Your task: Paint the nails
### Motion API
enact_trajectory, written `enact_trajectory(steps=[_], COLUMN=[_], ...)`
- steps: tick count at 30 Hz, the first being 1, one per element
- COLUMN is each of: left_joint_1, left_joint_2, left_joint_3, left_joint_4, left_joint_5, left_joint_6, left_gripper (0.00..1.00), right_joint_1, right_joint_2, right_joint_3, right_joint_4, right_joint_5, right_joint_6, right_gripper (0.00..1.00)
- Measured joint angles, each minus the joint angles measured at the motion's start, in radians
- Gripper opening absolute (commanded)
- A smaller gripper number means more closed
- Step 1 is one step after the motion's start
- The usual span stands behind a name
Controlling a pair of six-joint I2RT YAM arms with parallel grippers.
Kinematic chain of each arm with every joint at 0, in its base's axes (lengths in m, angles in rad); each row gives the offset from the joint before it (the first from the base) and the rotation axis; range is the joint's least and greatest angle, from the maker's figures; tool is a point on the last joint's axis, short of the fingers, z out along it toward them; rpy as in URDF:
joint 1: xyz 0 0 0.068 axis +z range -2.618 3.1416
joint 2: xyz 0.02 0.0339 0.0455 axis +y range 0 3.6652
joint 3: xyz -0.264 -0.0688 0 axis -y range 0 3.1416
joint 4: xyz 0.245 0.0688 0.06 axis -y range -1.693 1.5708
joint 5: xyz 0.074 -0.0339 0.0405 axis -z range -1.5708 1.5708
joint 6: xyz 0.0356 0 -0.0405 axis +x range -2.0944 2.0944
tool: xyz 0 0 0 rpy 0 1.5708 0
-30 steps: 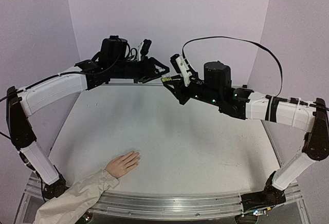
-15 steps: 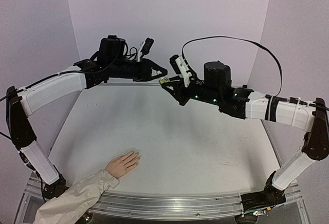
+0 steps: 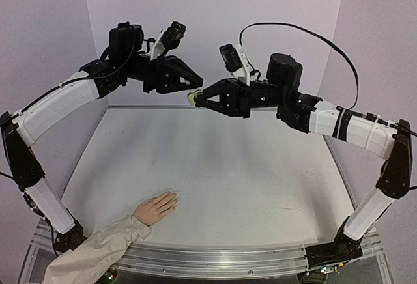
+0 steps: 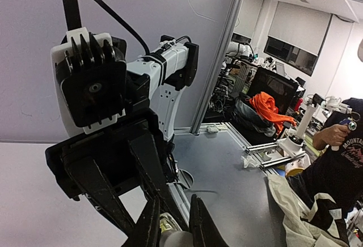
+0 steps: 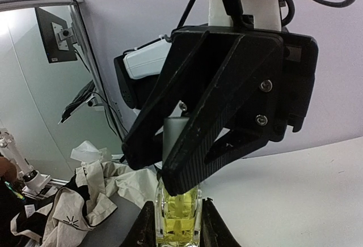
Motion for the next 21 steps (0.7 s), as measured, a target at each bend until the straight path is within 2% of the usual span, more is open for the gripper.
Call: enact_trajectory(steps=[1, 2, 3, 7, 10, 13, 18, 21], left_joint_1=[-0.002, -0.002, 0.0, 0.01, 0.023, 0.028, 0.025, 0.026], left_joint_2=[0.0, 0.0, 0.0, -0.028, -0.085, -0.141, -0.164, -0.15], left_joint_3=[0.0, 0.0, 0.0, -0.025, -0.094, -0.148, -0.15, -0.15], left_joint_4=[0.0, -0.002, -0.008, -0.016, -0.019, -0.042, -0.1, -0.118], left_joint_5=[0.006, 0.011, 0.011, 0.009, -0.069, -0.203, -0.488, -0.622], left_joint_6=[0.002, 0.002, -0.005, -0.053, -0.071, -0.095, -0.192, -0.3], left_gripper=[0.2, 0.42, 0.53, 0.79, 0.88, 0.89, 0.84, 0.8], right_joint_1=[0.002, 0.003, 0.004, -0.008, -0.011, -0.011, -0.008, 0.009], right_joint_2=[-0.002, -0.004, -0.006, -0.032, -0.063, -0.091, -0.111, -0.111], right_joint_3=[-0.006, -0.011, -0.015, -0.047, -0.084, -0.114, -0.15, -0.165], right_joint_4=[0.007, 0.008, 0.01, -0.031, -0.061, -0.095, -0.109, -0.121], right_joint_5=[-0.003, -0.001, 0.006, 0.062, 0.155, 0.282, 0.538, 0.705], right_joint_6=[0.005, 0.006, 0.0, -0.077, -0.143, -0.205, -0.29, -0.35], right_gripper=[0.0, 0.0, 0.0, 0.0, 0.0, 0.0, 0.0, 0.0])
